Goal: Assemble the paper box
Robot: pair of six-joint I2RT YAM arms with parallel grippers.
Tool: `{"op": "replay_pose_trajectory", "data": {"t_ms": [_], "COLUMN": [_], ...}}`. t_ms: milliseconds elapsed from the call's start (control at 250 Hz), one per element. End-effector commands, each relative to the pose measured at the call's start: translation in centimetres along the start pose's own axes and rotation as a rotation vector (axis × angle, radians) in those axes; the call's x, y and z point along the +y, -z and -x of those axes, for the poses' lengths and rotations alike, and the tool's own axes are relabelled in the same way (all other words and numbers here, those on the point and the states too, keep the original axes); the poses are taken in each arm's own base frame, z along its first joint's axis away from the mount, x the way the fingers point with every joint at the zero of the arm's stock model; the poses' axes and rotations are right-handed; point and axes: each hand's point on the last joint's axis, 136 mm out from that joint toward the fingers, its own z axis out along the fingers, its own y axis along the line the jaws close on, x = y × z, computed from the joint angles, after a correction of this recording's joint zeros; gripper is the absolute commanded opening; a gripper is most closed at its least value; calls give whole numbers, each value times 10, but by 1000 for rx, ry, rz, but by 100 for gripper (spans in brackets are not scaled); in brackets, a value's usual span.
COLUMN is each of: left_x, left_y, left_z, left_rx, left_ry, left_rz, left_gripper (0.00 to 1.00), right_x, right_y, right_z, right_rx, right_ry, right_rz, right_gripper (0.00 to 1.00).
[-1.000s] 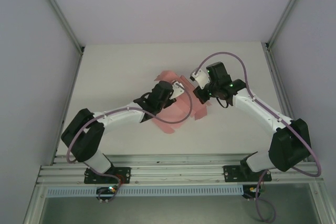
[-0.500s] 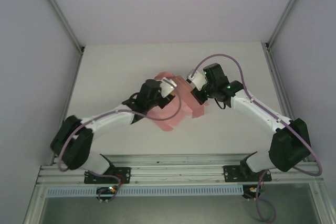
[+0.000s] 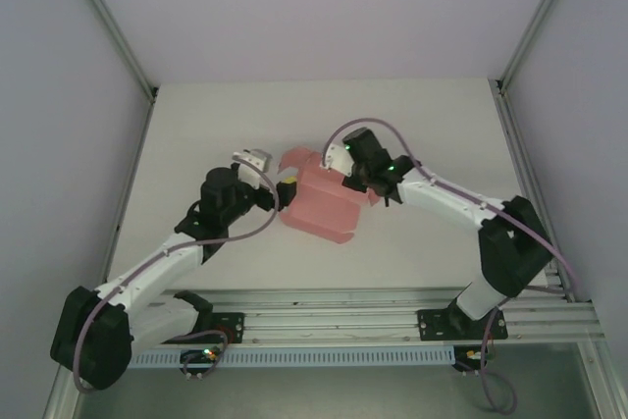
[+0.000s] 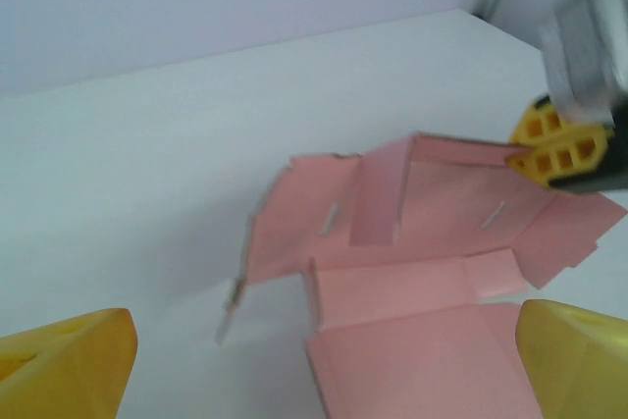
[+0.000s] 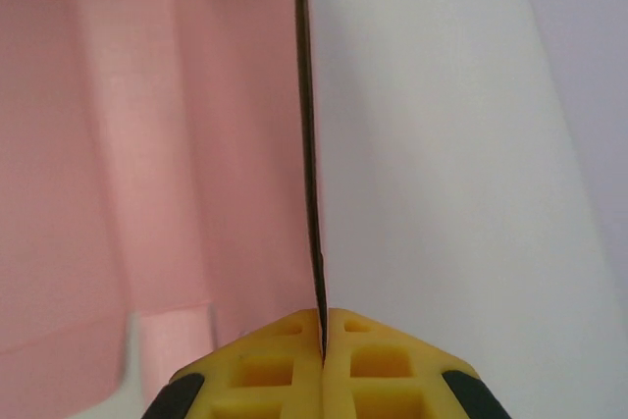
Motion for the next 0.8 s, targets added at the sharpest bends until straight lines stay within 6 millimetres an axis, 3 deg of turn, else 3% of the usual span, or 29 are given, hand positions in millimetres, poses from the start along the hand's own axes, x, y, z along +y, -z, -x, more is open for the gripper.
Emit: {"op": "replay_pose_trajectory", "data": {"t_ms": [0,180,423,619,799], "left_x": [10,26,78,113,142], "left_y": [2,-4,-1,-6,-26], "left_z": [2,-4,-16,-31,-41], "left_rx": [-18,0,38,92,123], "left_ry": [150,228,336,424,534], "left_rz": [-3,34,208,303,313], "left_gripper": [100,100,100,100,100], "right_x": [-14,-6,-15,-1,4], "right_y": [-18,-31,-35,-30,-24], "right_z": [1,20,27,30,28], "right_rx": [63,2,-32,-76,-91], "right_ry": [223,343,451,420,414], "right_rz": [-197,-296,-539,-483,-455], "right_gripper": [0,0,0,0,0]}}
